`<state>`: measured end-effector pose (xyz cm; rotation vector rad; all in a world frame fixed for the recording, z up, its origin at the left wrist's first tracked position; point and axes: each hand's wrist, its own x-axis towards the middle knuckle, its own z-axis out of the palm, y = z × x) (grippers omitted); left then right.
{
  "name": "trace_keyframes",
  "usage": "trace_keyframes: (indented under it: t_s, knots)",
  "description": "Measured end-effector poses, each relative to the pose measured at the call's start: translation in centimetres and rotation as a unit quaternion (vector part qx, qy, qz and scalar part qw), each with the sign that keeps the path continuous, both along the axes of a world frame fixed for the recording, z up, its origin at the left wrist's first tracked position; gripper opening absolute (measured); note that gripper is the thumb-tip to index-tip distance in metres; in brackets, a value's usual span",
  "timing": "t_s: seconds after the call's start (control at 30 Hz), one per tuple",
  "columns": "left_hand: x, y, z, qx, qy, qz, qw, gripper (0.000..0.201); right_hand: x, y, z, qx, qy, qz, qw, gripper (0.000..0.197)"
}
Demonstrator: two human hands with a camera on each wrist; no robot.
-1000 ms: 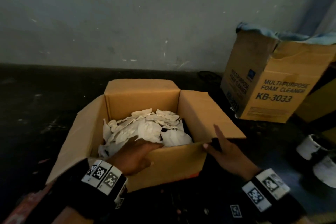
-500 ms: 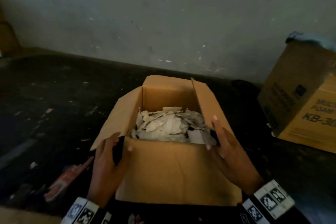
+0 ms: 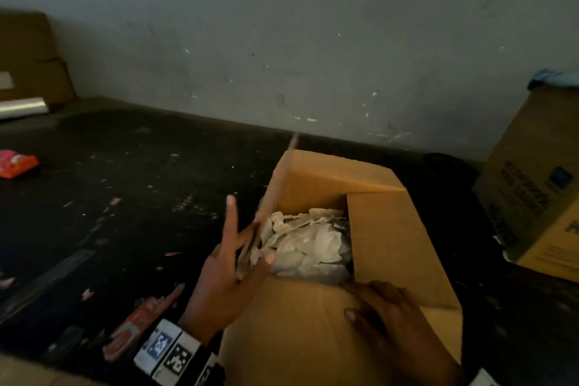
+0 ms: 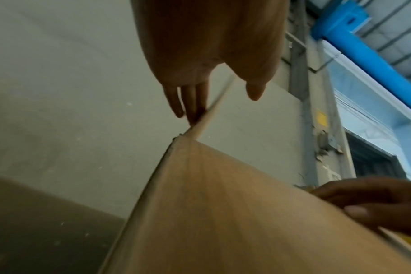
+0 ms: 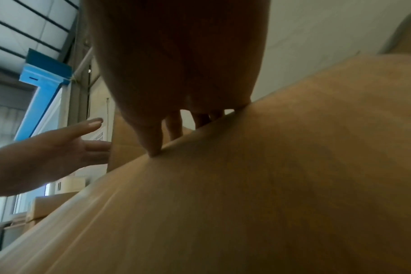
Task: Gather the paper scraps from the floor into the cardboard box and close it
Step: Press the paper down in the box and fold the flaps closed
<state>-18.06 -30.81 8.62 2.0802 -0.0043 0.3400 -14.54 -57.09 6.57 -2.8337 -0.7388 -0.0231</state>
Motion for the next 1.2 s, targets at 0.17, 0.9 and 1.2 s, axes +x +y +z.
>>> trace_keyframes:
  t_s: [0.17, 0.9, 1.2]
  knots:
    - [1.3, -0.1, -0.8, 0.23, 0.088, -0.22, 0.944, 0.076, -1.2, -2.5, 1.3, -0.026, 0.114, 0.025, 0.993, 0.103]
    - [13.3, 3.1, -0.6, 0.422, 0.186, -0.239, 0.855, 0.068, 24.2, -6.0, 5.4, 0.106, 0.204, -0.204, 0.952, 0.078]
    - [13.3, 3.5, -1.3, 0.391, 0.192, -0.241, 0.867, 0.083, 26.3, -7.5, 4.9, 0.314, 0.124, -0.234, 0.912, 0.099]
